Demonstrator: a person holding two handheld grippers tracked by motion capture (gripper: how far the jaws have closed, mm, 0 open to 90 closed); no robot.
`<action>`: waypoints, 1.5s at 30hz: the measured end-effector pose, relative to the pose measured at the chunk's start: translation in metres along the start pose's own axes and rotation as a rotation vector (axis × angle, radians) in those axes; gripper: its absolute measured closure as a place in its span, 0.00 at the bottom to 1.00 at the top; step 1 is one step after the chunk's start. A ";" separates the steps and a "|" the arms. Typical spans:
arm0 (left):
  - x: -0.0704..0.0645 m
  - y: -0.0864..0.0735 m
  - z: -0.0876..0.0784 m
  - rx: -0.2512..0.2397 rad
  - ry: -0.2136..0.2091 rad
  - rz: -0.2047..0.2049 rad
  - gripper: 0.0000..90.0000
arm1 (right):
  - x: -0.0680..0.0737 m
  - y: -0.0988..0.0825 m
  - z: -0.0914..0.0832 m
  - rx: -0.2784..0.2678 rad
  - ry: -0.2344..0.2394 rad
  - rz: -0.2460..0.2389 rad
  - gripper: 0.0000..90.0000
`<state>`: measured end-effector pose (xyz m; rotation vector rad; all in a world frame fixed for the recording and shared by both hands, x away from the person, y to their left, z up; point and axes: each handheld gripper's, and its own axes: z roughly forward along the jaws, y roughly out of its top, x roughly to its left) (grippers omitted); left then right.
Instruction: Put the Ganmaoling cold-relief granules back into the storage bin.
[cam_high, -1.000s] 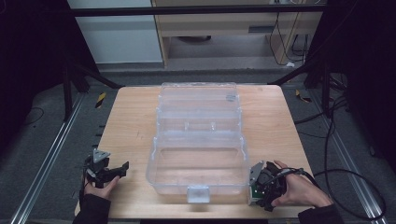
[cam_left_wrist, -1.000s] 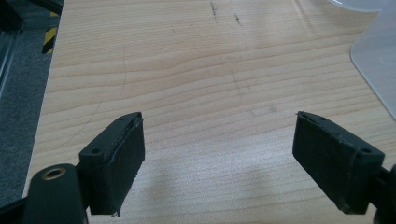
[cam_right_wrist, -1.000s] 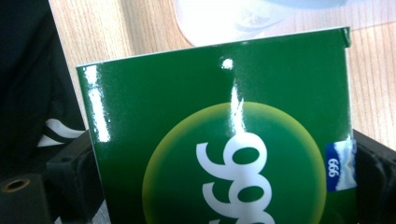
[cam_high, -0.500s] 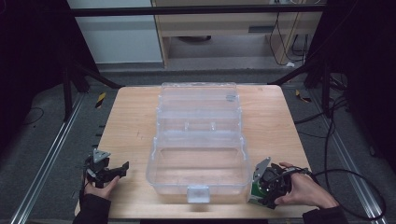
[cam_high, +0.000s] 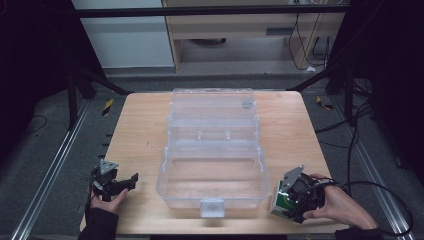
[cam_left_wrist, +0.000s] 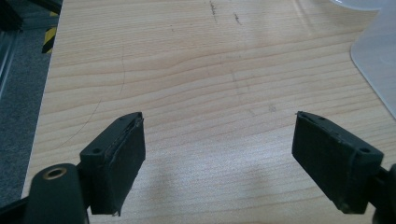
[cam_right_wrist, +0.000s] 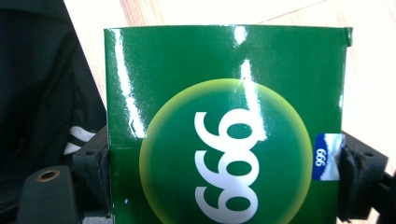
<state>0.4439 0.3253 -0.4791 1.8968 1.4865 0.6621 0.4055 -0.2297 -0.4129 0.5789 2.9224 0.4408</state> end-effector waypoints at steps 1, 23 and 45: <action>0.000 0.000 0.000 0.000 0.000 -0.001 0.19 | -0.001 -0.001 -0.002 -0.005 -0.002 -0.007 0.18; 0.000 0.000 0.000 0.000 0.001 -0.001 0.19 | -0.001 0.016 -0.061 -0.080 -0.057 -0.015 0.18; 0.001 0.000 0.001 0.002 -0.001 -0.003 0.19 | -0.006 0.064 -0.087 -0.121 -0.094 -0.092 0.18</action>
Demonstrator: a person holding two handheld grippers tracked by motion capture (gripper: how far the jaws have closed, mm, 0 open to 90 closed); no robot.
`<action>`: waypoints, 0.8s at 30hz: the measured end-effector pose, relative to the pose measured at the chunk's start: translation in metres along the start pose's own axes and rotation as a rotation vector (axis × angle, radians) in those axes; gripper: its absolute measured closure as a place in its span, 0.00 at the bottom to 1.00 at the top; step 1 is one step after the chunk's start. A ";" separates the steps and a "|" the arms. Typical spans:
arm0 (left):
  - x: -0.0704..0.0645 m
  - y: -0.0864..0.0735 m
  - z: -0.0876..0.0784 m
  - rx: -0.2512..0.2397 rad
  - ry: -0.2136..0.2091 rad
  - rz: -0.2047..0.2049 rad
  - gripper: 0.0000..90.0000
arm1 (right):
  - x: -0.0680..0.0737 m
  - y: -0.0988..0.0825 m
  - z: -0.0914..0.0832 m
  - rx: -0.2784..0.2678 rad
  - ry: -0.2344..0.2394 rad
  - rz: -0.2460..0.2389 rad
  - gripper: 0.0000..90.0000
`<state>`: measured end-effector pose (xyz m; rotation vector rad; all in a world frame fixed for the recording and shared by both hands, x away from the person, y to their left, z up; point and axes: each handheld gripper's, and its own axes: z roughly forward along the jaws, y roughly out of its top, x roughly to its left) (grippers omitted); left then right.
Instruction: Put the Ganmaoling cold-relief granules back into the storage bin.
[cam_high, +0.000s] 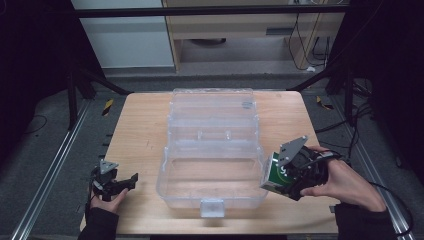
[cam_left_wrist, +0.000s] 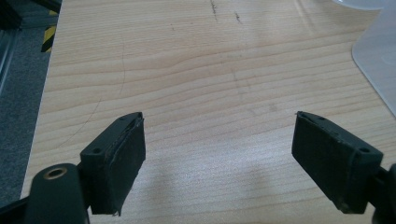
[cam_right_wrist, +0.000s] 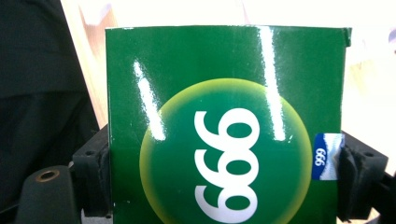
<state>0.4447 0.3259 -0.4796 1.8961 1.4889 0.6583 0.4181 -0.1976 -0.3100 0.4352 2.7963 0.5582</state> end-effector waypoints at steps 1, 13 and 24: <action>0.000 0.000 0.000 0.000 0.000 0.000 0.19 | 0.000 0.003 0.001 -0.004 0.003 0.002 0.18; 0.000 0.001 0.001 -0.002 0.001 -0.002 0.19 | -0.009 0.032 0.015 -0.049 0.014 -0.031 0.18; 0.001 0.000 0.001 -0.001 0.001 -0.001 0.19 | -0.010 0.053 0.032 -0.051 0.046 -0.059 0.18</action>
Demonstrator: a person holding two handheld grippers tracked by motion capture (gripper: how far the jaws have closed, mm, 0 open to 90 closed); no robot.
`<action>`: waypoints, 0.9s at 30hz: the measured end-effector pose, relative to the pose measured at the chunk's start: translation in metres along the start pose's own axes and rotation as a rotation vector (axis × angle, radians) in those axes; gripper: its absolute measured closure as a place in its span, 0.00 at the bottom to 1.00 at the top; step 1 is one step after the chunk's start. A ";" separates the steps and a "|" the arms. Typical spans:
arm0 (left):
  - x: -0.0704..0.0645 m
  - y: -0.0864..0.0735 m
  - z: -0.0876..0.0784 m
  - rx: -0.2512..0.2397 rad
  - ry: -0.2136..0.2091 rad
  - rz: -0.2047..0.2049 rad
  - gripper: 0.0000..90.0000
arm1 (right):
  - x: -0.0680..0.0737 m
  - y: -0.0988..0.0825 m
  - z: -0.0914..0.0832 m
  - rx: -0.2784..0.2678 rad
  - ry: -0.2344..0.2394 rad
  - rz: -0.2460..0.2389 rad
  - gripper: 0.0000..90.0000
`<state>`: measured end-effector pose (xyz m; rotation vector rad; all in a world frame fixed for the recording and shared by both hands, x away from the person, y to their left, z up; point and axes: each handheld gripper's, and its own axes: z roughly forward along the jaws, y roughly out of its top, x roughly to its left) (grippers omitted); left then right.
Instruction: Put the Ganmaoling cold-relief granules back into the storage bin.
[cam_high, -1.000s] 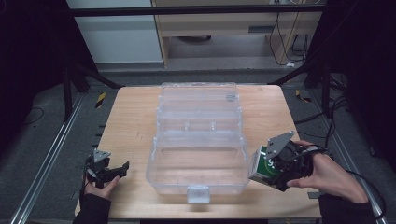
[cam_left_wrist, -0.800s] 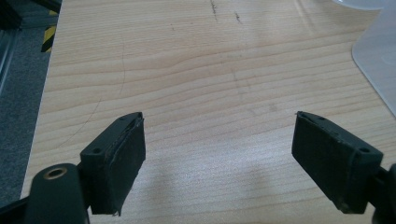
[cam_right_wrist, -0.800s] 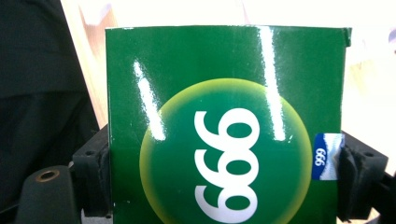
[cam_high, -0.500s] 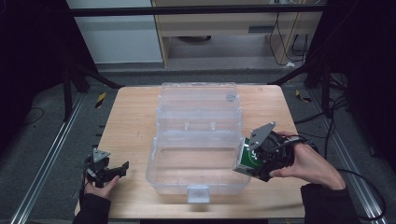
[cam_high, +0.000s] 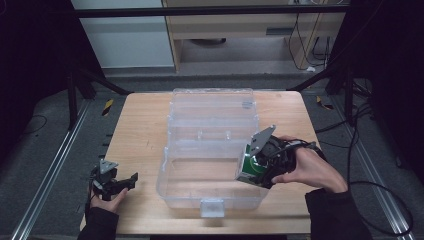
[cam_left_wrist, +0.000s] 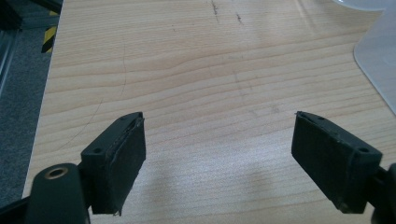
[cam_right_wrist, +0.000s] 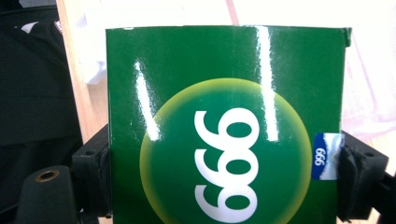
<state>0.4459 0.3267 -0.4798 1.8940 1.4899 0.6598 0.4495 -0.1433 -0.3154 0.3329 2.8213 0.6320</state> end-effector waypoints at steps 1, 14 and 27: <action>0.000 0.000 0.000 -0.001 0.000 0.000 0.19 | 0.000 0.004 0.006 0.008 0.006 -0.011 0.18; 0.000 0.000 0.000 -0.001 -0.002 0.000 0.19 | 0.004 0.009 0.034 0.058 0.028 -0.062 0.18; 0.001 0.000 -0.001 -0.005 -0.002 0.000 0.19 | 0.008 0.006 0.053 0.086 0.059 -0.078 0.18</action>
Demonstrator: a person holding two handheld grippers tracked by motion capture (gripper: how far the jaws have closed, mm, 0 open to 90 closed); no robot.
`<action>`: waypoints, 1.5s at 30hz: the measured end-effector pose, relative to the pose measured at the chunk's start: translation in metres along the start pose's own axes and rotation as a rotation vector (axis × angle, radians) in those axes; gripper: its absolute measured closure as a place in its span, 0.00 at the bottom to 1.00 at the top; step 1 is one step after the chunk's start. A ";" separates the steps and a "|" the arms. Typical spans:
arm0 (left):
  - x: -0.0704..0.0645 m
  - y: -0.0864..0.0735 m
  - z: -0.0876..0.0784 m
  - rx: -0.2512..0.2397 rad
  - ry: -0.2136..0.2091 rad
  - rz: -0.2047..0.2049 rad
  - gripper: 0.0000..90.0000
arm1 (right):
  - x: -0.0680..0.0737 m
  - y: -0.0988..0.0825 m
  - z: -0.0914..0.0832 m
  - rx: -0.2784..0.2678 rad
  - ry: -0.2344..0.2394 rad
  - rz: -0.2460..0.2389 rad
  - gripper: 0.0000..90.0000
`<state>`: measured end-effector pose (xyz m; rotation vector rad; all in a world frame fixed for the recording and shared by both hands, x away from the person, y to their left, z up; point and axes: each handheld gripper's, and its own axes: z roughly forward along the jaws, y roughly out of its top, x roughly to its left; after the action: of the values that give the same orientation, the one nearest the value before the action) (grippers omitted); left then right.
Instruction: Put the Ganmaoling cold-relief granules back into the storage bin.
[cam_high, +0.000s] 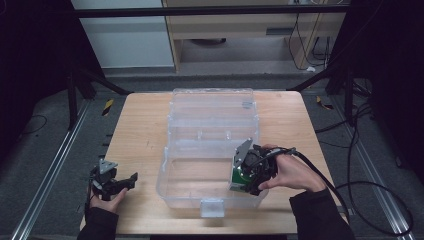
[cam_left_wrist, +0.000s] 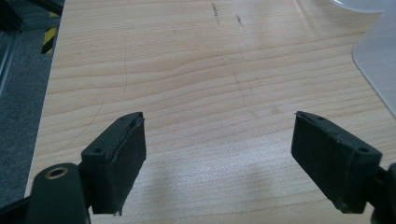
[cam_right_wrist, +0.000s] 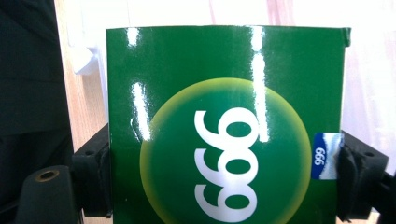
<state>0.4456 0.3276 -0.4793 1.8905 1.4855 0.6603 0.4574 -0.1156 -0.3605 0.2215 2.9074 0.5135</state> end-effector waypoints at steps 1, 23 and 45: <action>0.000 0.000 0.000 0.001 0.000 0.000 0.19 | 0.000 -0.001 0.002 0.007 0.000 -0.002 0.18; 0.000 0.000 0.000 0.001 0.000 0.000 0.19 | -0.003 -0.008 0.033 0.056 0.024 0.003 0.17; -0.001 0.000 0.001 0.007 -0.003 0.007 0.19 | -0.001 -0.016 0.029 -0.005 0.007 0.029 0.19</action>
<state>0.4458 0.3268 -0.4795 1.9018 1.4819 0.6565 0.4628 -0.1214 -0.3923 0.2622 2.9137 0.5269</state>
